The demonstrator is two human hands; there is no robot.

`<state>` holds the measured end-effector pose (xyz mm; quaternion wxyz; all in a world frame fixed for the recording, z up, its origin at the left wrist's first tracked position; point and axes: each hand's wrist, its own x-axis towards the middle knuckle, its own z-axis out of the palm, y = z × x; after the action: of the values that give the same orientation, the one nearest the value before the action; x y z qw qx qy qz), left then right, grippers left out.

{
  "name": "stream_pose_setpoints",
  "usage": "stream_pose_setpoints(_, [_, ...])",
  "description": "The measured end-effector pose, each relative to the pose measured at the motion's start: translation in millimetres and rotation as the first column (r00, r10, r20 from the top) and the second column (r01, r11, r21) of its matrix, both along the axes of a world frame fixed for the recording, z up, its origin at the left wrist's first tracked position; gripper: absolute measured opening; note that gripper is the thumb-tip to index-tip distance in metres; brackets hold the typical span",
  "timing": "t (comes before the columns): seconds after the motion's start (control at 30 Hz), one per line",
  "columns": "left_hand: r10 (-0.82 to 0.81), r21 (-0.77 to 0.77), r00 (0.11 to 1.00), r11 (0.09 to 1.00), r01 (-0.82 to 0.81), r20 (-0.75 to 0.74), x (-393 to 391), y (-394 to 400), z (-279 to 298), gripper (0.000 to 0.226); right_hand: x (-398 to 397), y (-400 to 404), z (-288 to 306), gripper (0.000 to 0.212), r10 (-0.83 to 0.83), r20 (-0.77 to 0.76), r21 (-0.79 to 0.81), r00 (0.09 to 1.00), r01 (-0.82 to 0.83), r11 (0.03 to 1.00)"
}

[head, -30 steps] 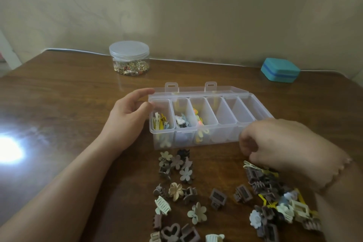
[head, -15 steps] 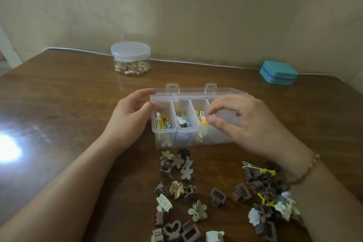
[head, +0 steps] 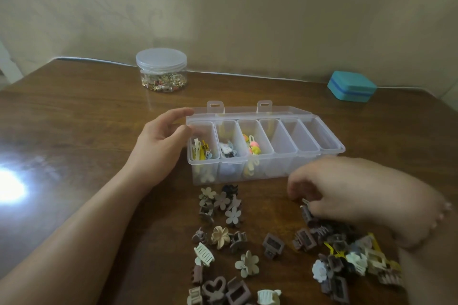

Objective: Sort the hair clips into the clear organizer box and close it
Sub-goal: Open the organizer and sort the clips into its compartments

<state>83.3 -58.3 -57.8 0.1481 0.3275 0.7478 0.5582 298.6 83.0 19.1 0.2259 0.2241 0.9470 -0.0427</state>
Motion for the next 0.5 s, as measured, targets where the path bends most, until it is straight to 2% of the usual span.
stream_pose_setpoints(0.13, [-0.006, -0.002, 1.0, 1.0, 0.006, -0.002, -0.1, 0.2, 0.0, 0.037, -3.9, -4.4, -2.6, 0.024, 0.017, -0.012, 0.03, 1.0, -0.017, 0.999])
stream_pose_setpoints(0.23, [-0.011, -0.005, 1.0, 1.0, 0.011, -0.004, -0.7, 0.3, 0.2, 0.037, -4.7, -3.3, -5.6, 0.016, -0.039, -0.031, 0.013, 0.999, 0.039, 0.999])
stream_pose_setpoints(0.4, [-0.015, -0.007, 1.0, 1.0, 0.015, -0.006, -1.5, 0.5, 0.4, 0.037, -3.2, 3.9, -5.6, 0.013, -0.12, -0.064, -0.084, 0.991, 0.114, 0.99])
stream_pose_setpoints(0.5, [-0.017, 0.003, 1.0, 1.0, 0.017, 0.009, -1.2, 1.1, 0.3, 0.038, 5.7, 6.6, 8.5, 0.007, -0.089, -0.19, -0.063, 0.978, 0.079, 0.995])
